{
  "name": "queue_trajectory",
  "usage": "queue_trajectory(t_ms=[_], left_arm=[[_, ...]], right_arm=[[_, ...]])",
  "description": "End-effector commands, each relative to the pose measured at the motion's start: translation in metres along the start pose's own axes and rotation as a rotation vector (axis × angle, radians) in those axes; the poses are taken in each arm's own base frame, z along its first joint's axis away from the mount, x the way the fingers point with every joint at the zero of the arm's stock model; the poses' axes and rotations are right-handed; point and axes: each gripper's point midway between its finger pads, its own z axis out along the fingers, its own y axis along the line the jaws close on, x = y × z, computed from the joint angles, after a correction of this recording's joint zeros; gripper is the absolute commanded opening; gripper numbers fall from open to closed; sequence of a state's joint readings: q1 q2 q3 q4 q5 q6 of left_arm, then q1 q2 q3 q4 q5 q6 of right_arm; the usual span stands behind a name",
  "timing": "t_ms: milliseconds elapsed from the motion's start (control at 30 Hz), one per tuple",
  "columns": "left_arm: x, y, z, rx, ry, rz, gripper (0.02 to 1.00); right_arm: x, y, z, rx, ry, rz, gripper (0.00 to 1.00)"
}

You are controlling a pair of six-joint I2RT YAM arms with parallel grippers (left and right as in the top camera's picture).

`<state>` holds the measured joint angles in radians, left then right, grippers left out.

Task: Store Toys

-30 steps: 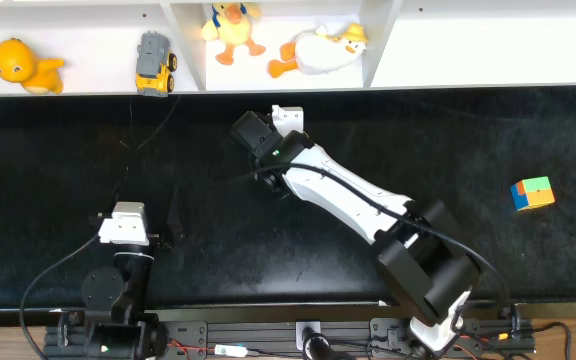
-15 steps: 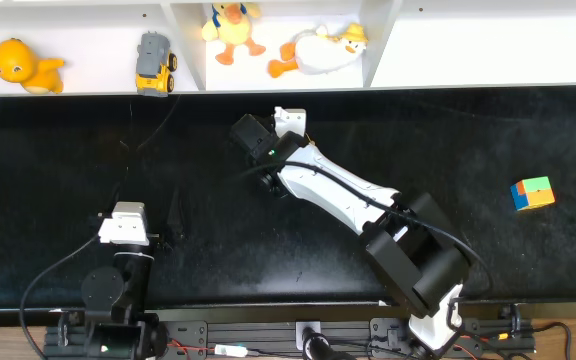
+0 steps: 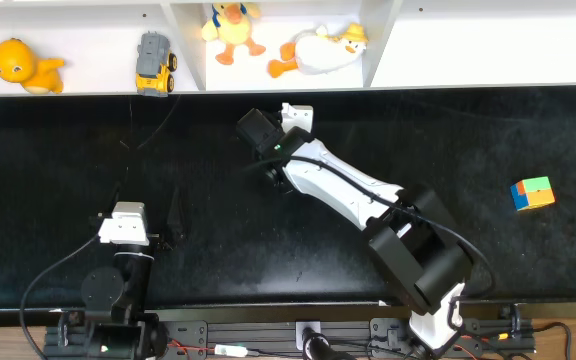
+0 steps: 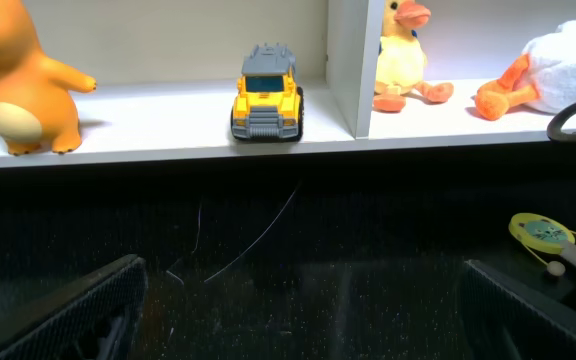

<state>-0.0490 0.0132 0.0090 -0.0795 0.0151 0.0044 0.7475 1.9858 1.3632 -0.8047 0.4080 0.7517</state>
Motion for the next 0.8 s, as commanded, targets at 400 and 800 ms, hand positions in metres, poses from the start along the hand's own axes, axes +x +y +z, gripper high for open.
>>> queue_trajectory(t_ms=[400,800], left_arm=[[-0.001,-0.001,-0.001,0.008,-0.005,0.019,0.998],[-0.001,-0.001,-0.001,0.008,-0.005,0.019,0.998]], right_arm=[[0.0,0.004,0.012,0.008,0.016,0.006,0.128],[-0.002,0.003,-0.029,-0.055,0.005,0.006,0.045]])
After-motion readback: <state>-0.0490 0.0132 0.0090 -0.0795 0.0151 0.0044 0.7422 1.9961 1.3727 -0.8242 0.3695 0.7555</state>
